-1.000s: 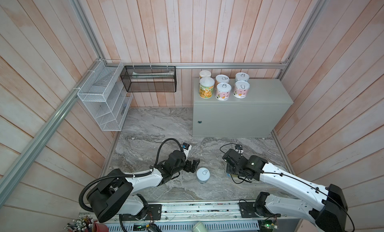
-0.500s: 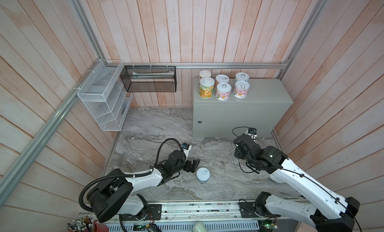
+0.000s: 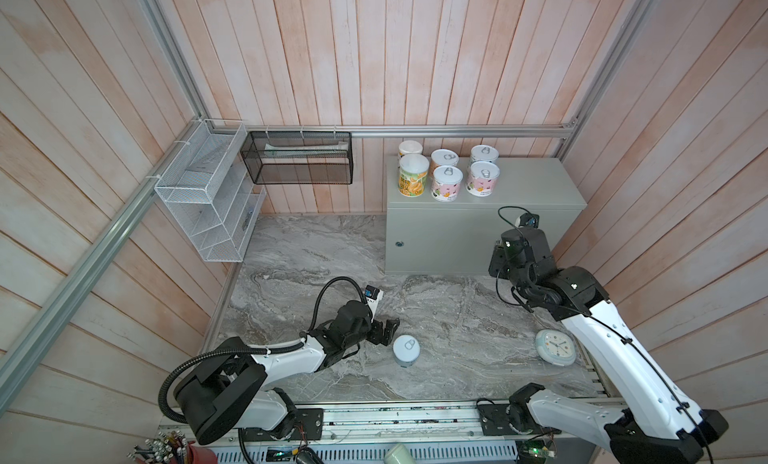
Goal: Place and organize the canned foods onto the counter
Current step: 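Carry the Spam tin with right gripper up to the cabinet top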
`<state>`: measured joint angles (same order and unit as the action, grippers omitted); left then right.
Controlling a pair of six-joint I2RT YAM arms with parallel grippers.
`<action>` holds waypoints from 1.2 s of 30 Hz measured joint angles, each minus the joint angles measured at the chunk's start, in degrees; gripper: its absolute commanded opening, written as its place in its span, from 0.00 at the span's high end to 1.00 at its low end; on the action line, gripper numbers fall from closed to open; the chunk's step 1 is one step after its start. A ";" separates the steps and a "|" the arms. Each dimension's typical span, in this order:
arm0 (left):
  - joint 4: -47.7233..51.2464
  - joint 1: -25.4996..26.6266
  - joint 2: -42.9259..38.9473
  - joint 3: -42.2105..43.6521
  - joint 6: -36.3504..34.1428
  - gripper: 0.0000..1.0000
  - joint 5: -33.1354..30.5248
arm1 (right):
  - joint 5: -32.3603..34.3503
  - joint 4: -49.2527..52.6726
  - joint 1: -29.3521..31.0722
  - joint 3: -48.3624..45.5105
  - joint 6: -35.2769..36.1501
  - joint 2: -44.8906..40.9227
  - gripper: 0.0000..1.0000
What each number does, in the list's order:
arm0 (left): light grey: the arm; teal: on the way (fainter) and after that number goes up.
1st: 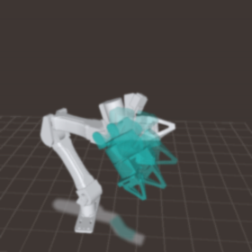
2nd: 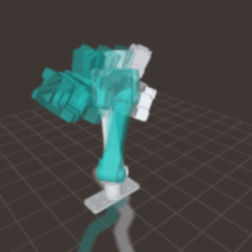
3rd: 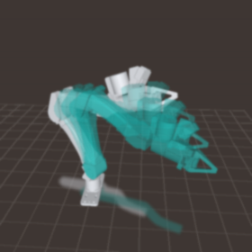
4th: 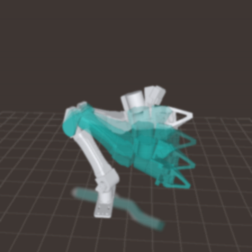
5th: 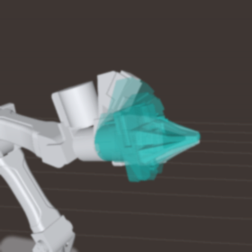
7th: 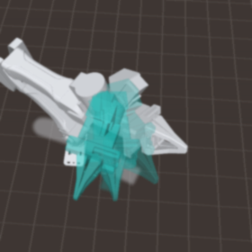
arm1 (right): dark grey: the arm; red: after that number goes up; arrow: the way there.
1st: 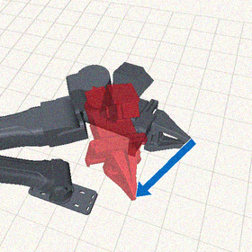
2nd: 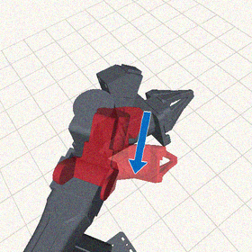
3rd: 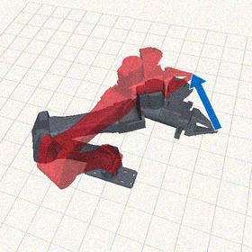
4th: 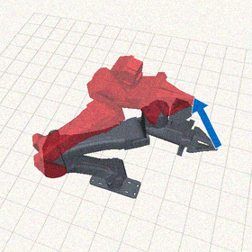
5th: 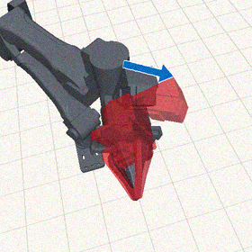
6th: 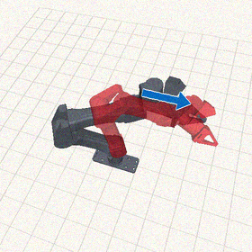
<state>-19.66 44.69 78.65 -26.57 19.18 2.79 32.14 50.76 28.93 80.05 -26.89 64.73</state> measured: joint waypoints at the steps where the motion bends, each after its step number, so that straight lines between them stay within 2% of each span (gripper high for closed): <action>1: 0.00 0.00 0.00 0.00 0.00 0.00 0.00 | -0.13 -0.37 -0.52 1.31 0.96 0.72 0.70; 27: 0.02 0.00 0.26 -0.02 0.00 0.00 -0.02 | -4.11 -9.66 -10.84 24.57 18.88 16.41 0.70; 36: 0.46 0.00 0.33 -0.15 -0.02 0.00 -0.04 | -5.29 -8.92 -13.60 39.45 23.89 28.06 0.68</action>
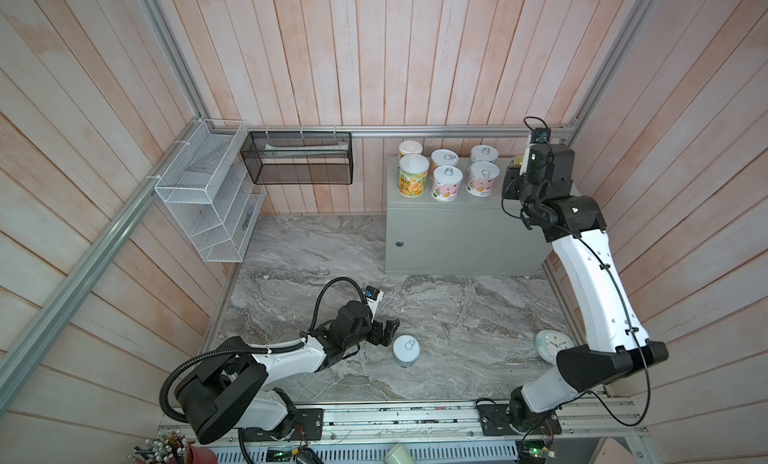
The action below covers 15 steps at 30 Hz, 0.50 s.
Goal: Place and organize the canned foods onto the counter
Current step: 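Carry the Spam tin with right gripper up to the cabinet top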
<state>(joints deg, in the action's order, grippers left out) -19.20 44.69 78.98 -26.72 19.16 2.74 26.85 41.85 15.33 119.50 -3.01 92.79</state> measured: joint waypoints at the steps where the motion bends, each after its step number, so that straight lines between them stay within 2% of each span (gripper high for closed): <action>1: 0.00 0.00 0.02 -0.07 0.00 0.00 0.00 | -0.09 0.37 -0.13 1.64 0.48 1.33 0.67; 7: 0.09 0.00 0.61 -0.28 -0.02 0.00 0.00 | -1.64 3.08 -1.11 8.52 1.75 7.26 0.65; 15: 0.37 0.00 1.33 -0.55 -0.02 0.00 -0.02 | -2.80 6.27 -2.89 12.98 1.51 11.19 0.65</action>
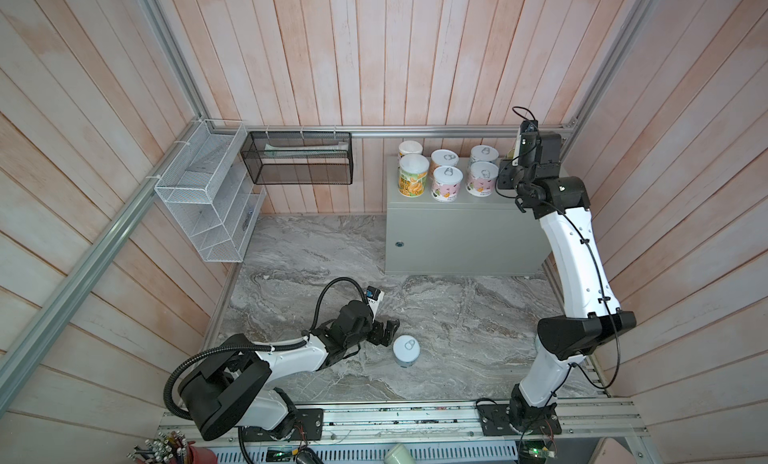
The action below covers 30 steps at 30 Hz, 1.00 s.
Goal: Place and organize the canned foods onto the counter
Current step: 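Carry the Spam tin with right gripper up to the cabinet top, then set the Spam tin down beside the cans and open right gripper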
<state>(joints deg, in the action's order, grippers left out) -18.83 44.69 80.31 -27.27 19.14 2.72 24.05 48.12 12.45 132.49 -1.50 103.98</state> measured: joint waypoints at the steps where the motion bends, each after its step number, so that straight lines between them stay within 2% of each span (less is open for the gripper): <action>1: 0.00 0.00 0.02 -0.04 0.00 0.00 0.00 | -0.04 0.11 -0.20 0.09 0.00 0.20 0.65; 14: 0.02 0.00 0.48 -0.39 -0.02 0.00 0.00 | -2.08 1.36 -1.57 1.66 -0.24 2.80 0.62; 15: 0.02 0.00 0.52 -0.39 0.00 0.00 0.00 | -2.14 1.27 -1.60 1.95 -0.22 3.06 0.58; 19: 0.02 0.00 0.55 -0.39 -0.02 0.00 -0.02 | -2.34 0.96 -1.62 2.75 0.00 3.85 0.29; 23: 0.02 0.00 0.59 -0.39 -0.02 0.00 0.00 | -2.40 0.70 -1.75 2.89 -0.07 4.02 0.18; 25: 0.02 0.00 0.61 -0.39 -0.02 0.00 0.00 | -2.36 0.57 -1.77 2.89 0.11 4.02 0.15; 30: 0.02 0.00 0.76 -0.39 -0.02 0.00 0.00 | -2.32 0.28 -1.77 2.89 0.13 4.02 0.17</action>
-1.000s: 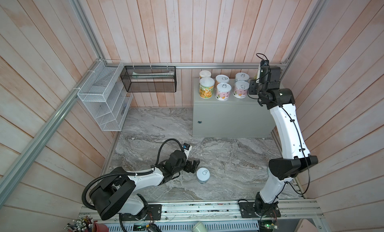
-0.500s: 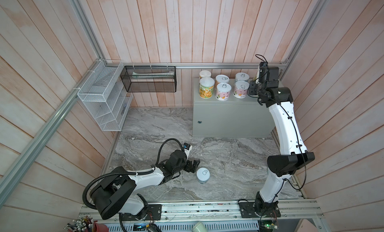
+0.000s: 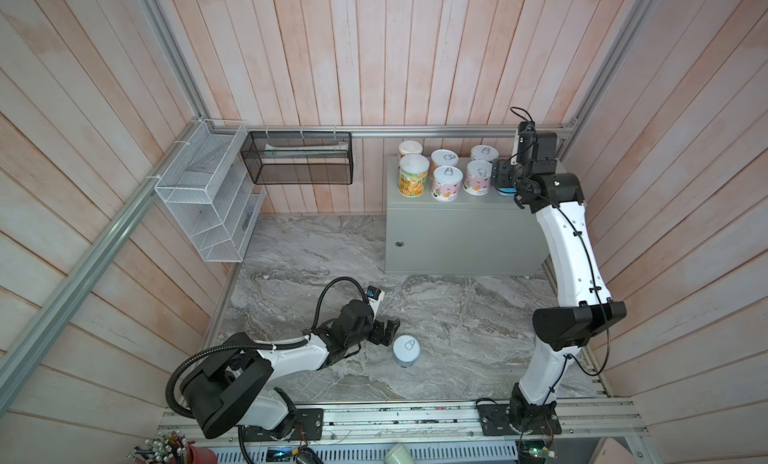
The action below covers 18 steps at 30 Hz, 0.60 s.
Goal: Place and organize the canned foods onto the counter
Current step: 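Set the Spam tin down beside the cans and open right gripper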
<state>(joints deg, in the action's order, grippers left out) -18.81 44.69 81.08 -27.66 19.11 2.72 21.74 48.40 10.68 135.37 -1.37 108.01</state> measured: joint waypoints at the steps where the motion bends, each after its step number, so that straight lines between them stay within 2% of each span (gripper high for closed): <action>1: 0.00 0.00 0.11 0.00 0.00 0.00 0.00 | 0.00 -0.02 0.00 0.00 -0.13 0.00 0.19; 5: 0.00 0.00 0.44 -0.02 0.00 0.00 0.00 | -0.09 -1.18 0.00 -1.38 -0.59 -0.74 0.22; 11: 0.00 0.00 1.18 -0.44 0.00 0.00 0.02 | -0.68 -5.66 0.00 -12.55 -2.10 -8.07 0.28; 16: 0.00 0.00 1.27 -0.66 0.00 0.00 0.02 | -1.03 -8.55 0.00 -19.19 -3.10 -14.16 0.44; 18: 0.00 0.00 1.31 -0.68 0.00 0.00 0.04 | -1.03 -9.25 0.00 -19.85 -3.54 -15.23 0.46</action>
<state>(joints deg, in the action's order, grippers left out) -18.81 44.69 82.39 -28.34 19.11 2.76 20.71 39.16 10.68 115.52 -4.91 92.77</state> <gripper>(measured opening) 0.998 0.555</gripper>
